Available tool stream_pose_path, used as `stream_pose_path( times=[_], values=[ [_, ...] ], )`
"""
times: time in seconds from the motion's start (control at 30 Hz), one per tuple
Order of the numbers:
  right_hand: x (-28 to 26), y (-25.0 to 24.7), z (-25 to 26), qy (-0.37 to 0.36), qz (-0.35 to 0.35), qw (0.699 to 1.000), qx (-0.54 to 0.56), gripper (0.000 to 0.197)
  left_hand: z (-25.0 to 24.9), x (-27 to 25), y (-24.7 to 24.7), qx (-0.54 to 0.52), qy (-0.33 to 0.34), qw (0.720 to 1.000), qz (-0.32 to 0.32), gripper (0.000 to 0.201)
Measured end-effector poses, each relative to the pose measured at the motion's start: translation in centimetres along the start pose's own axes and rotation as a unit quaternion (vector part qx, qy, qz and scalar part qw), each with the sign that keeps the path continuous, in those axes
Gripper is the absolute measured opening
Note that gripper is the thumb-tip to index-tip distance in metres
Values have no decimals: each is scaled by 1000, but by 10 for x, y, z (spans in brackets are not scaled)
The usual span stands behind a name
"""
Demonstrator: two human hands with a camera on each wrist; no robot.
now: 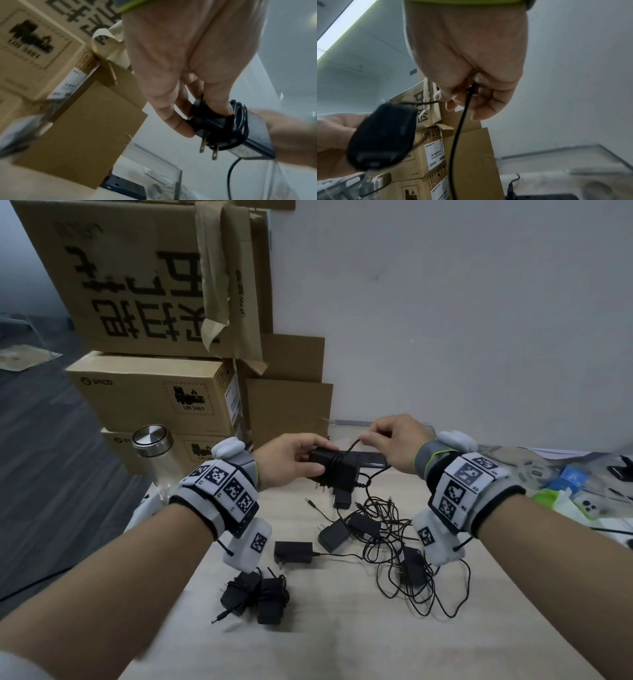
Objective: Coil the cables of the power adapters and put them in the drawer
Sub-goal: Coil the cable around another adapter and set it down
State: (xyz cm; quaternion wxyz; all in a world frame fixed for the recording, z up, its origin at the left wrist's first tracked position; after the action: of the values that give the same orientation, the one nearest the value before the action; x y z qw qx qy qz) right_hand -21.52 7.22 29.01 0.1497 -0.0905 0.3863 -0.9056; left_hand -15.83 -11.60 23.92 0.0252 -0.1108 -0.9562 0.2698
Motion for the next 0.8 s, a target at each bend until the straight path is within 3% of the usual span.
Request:
stream_pose_path(
  times=[0.07,0.17,0.27,0.33,0.47,0.6,0.67,0.8],
  values=[
    [-1,7,-5,16,-4,999,46,24,-4,-2,2,-111,-4,994,1,37],
    [-2,26,-12,55,30,992,109,22,-10,-3,11,-322,-20,946,2,31],
    [-10,42,-8,70,49,986,142,21,-12,0,18,-424,-24,905,-31,28],
    [-15,50,-4,65,66,984,154,16,-10,4,17,-439,-34,895,-70,34],
    [-22,57,-9,54,122,989,65,16,0,6,1,-263,-60,943,-194,39],
    [-29,63,-7,33,168,985,7,19,6,6,-15,-43,-63,953,-294,39],
    [-29,61,1,9,164,985,-52,17,5,6,-17,96,-59,952,-285,43],
    [-23,46,20,-50,117,980,-150,16,9,5,-6,270,-33,948,-162,46]
  ],
)
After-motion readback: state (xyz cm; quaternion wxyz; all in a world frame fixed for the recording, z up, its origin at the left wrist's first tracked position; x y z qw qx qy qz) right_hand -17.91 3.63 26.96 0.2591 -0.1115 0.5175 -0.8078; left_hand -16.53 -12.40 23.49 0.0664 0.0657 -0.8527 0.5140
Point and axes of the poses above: each hand's wrist, its own x-axis towards the middle knuckle, its own y-axis out of the palm, z = x × y, the point moved 5 cm from there along x, towards the middle knuckle, and after that the axes turned 6 degrees about x, right-handed, at the moved point
